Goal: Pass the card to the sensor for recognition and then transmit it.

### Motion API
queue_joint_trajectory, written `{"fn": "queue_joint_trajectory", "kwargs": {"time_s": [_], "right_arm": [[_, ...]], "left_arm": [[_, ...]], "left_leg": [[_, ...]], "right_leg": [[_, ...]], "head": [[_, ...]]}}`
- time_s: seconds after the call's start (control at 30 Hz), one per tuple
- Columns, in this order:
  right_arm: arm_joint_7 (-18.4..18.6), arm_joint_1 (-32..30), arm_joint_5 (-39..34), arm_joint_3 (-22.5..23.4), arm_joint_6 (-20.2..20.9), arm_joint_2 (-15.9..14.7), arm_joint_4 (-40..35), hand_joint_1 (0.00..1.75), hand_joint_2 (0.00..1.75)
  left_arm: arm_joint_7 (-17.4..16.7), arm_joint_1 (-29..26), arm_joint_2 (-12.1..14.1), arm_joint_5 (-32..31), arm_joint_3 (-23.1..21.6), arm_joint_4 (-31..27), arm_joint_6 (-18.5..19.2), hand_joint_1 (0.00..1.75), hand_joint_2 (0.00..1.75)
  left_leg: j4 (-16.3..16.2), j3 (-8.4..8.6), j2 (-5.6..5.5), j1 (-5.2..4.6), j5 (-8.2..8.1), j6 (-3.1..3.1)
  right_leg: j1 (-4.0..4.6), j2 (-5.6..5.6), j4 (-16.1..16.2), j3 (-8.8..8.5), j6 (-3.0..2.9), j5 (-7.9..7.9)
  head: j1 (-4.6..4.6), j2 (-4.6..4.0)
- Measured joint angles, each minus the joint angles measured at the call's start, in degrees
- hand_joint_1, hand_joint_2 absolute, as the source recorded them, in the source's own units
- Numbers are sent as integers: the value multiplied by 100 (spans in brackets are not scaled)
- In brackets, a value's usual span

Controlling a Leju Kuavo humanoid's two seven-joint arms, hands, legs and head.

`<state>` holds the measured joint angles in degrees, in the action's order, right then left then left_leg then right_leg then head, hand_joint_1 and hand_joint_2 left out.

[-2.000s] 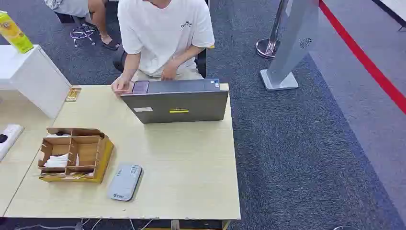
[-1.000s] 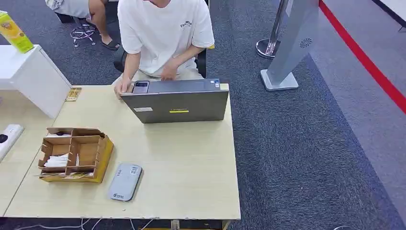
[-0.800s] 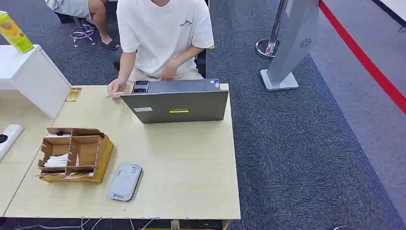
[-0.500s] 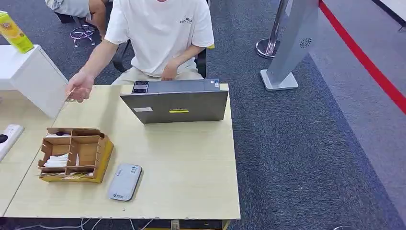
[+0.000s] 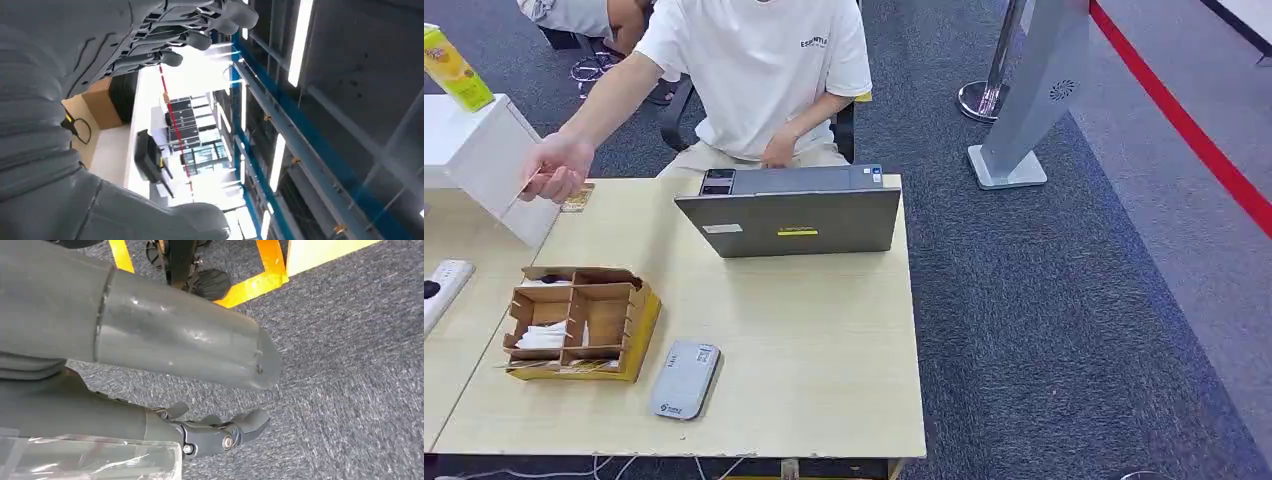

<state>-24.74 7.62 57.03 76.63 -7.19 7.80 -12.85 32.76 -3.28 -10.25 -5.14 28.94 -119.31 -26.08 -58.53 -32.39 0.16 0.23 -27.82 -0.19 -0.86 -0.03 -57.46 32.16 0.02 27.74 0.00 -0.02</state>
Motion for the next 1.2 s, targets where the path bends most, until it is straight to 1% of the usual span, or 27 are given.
{"fn": "queue_joint_trajectory", "kwargs": {"time_s": [0.2, 0.77, 0.8, 0.83, 1.2], "right_arm": [[35, 29, 48, -85, 2, 22, 17, 0, 0], [240, 96, 310, -417, 44, 55, 48, 0, 0], [247, 98, 337, -437, 44, 55, 48, 0, 0], [256, 101, 343, -470, 44, 59, 48, 0, 0], [352, 121, 459, -680, 44, 83, 55, 0, 0]], "left_arm": [[-334, 424, 299, -873, -312, 720, -140, 0, 175], [-1418, 1566, 1204, -3402, -1127, 2812, -535, 0, 175], [-1462, 1613, 1255, -3521, -1171, 2903, -553, 65, 175], [-1538, 1663, 1308, -3688, -1215, 3017, -579, 175, 175], [-2278, 2289, 1860, -5377, -1687, 4253, -837, 175, 175]], "left_leg": [[0, 0, 2, 0, 1, 0], [0, -1, 3, 0, 5, 4], [0, -1, 3, 0, 5, 4], [0, -1, 4, 0, 5, 4], [0, -2, 5, 0, 8, 1]], "right_leg": [[0, 2, 0, 1, 0, -2], [0, 3, -3, 2, -1, -3], [0, 4, -3, 2, -1, -3], [0, 6, -3, 3, -1, -3], [1, 9, -4, 6, -4, -5]], "head": [[0, 0], [-2, 0], [0, 0], [-4, 0], [0, 0]]}}
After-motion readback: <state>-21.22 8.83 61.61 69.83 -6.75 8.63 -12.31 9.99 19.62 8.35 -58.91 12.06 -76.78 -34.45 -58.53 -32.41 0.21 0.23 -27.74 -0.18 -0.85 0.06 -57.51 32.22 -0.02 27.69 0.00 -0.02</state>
